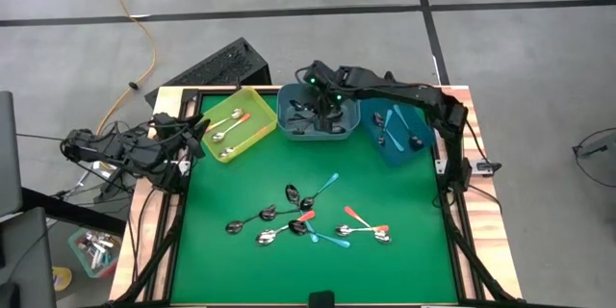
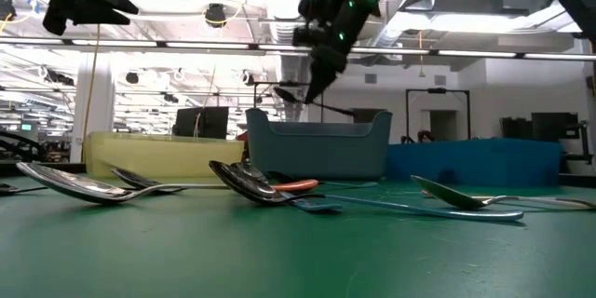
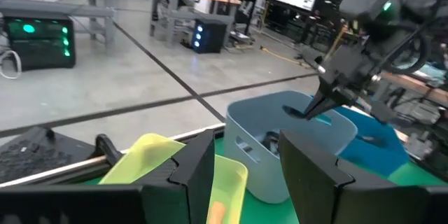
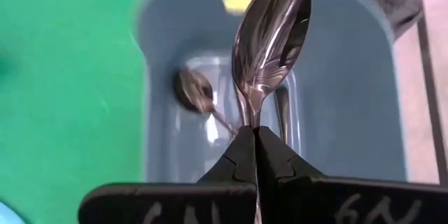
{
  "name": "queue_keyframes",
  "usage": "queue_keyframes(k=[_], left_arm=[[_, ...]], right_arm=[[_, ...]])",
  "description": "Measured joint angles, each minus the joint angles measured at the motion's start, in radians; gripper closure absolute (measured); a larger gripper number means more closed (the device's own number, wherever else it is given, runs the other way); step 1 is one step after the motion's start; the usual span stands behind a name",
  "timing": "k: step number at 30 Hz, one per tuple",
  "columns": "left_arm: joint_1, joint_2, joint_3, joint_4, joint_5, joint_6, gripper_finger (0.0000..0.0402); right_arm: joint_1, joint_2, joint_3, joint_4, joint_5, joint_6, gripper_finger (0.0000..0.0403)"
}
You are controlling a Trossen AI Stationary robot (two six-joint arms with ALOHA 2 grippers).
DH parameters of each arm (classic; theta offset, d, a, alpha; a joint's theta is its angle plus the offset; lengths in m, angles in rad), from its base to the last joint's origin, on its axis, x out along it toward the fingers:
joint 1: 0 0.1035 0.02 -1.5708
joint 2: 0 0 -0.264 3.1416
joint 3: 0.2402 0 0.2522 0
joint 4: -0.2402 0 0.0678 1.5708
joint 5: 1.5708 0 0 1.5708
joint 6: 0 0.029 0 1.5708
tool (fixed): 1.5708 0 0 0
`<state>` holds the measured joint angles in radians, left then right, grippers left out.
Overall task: Sort silverware by color (type)
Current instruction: Put the black spoon into the light blue bin
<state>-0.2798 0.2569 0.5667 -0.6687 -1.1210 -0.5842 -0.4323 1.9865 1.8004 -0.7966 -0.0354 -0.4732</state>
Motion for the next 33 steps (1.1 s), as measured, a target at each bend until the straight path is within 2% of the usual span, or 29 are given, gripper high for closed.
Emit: queue_keyframes(k=[8, 20, 24, 28, 33], left_arm=[[0.000, 0.000, 0.000, -0.019, -0.070, 0.000, 0.0258], [0.000, 0.000, 0.000, -0.041, -0.108, -0.004, 0.0258], [0.000, 0.000, 0.000, -0.047, -0.110, -0.005, 0.0258], [0.000, 0.000, 0.000, -0.057, -0.111, -0.004, 0.0258], [0.000, 0.000, 0.000, -0.059, -0.114, -0.005, 0.0258]], right_arm=[[-0.063, 0.000, -0.162, 0.131, -0.073, -0.045, 0.0397], [-0.097, 0.000, -0.360, 0.378, -0.125, -0.054, 0.0398], [-0.097, 0.000, -0.385, 0.390, -0.130, -0.054, 0.0397], [-0.099, 0.000, -0.405, 0.417, -0.180, -0.058, 0.0395], [-0.100, 0.000, -0.432, 0.449, -0.179, -0.058, 0.0371]])
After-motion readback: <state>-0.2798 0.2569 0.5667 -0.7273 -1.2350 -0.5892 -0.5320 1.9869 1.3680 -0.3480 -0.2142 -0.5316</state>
